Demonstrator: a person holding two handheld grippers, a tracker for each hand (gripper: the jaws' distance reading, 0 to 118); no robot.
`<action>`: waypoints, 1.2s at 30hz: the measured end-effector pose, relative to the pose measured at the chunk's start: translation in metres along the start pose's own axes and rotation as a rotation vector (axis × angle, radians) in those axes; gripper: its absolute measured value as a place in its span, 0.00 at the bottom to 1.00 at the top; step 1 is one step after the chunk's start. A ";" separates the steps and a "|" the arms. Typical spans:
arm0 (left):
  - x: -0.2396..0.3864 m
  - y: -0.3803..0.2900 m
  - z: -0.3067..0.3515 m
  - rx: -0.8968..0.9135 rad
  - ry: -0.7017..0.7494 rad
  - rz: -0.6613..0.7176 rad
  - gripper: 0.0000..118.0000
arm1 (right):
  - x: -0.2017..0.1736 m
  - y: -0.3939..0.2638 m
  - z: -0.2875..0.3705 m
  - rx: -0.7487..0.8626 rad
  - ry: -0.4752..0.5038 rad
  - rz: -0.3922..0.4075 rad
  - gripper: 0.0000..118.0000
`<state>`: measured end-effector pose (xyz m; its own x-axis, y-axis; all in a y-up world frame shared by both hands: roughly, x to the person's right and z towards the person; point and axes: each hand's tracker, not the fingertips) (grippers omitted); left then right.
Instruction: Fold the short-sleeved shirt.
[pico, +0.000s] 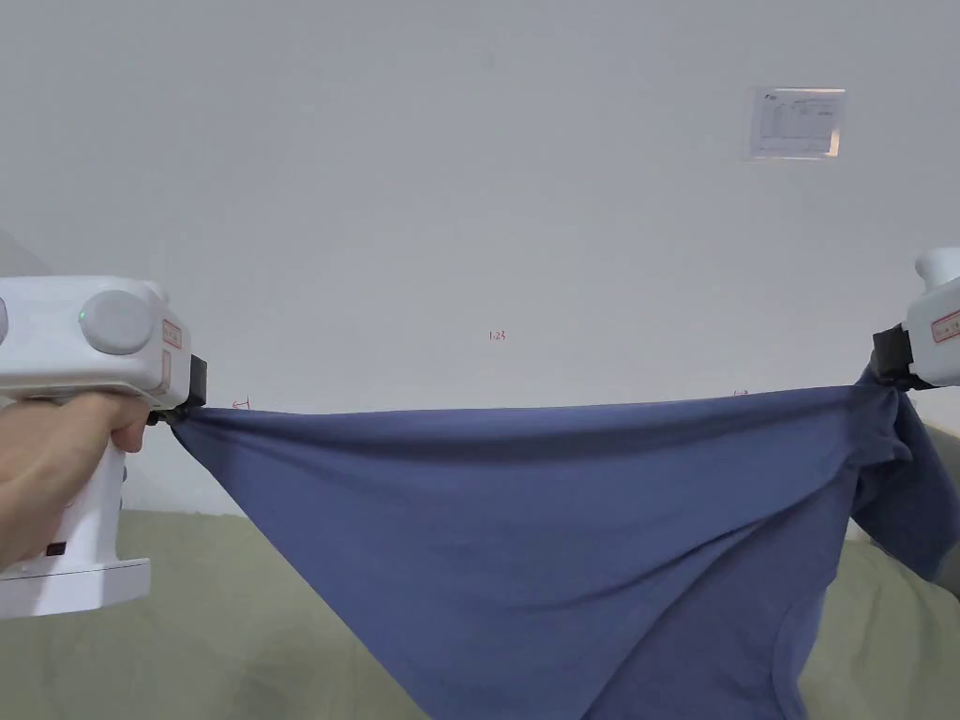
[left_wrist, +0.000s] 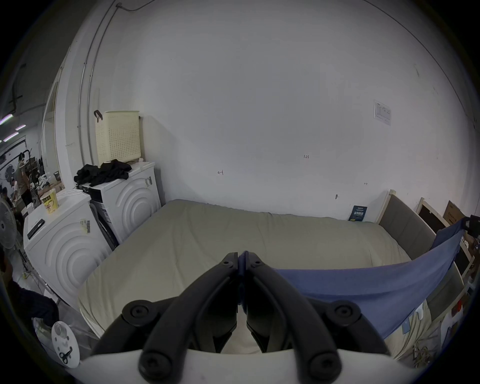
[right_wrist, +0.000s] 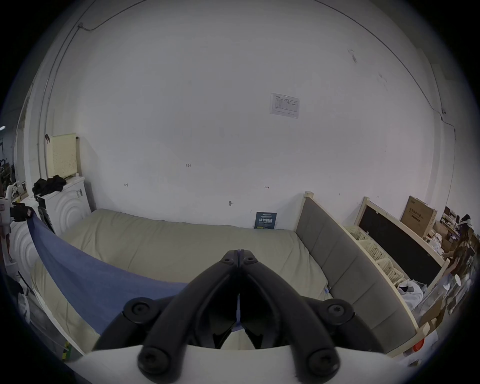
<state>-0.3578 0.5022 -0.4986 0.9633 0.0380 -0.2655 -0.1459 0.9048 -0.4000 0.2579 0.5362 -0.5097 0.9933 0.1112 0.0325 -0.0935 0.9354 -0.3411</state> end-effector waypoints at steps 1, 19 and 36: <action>0.001 0.006 -0.008 0.002 0.003 0.001 0.00 | -0.001 0.006 -0.008 0.001 -0.005 -0.003 0.01; 0.045 0.057 -0.134 0.030 0.111 -0.009 0.00 | -0.032 0.065 -0.170 0.008 -0.047 0.007 0.01; 0.035 -0.151 -0.246 -0.309 0.031 -0.045 0.00 | -0.066 -0.143 -0.243 -0.291 0.018 0.048 0.01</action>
<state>-0.3574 0.2632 -0.6633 0.9638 -0.0165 -0.2662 -0.1693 0.7333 -0.6585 0.2221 0.3138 -0.6916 0.9894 0.1449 -0.0063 -0.1200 0.7932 -0.5970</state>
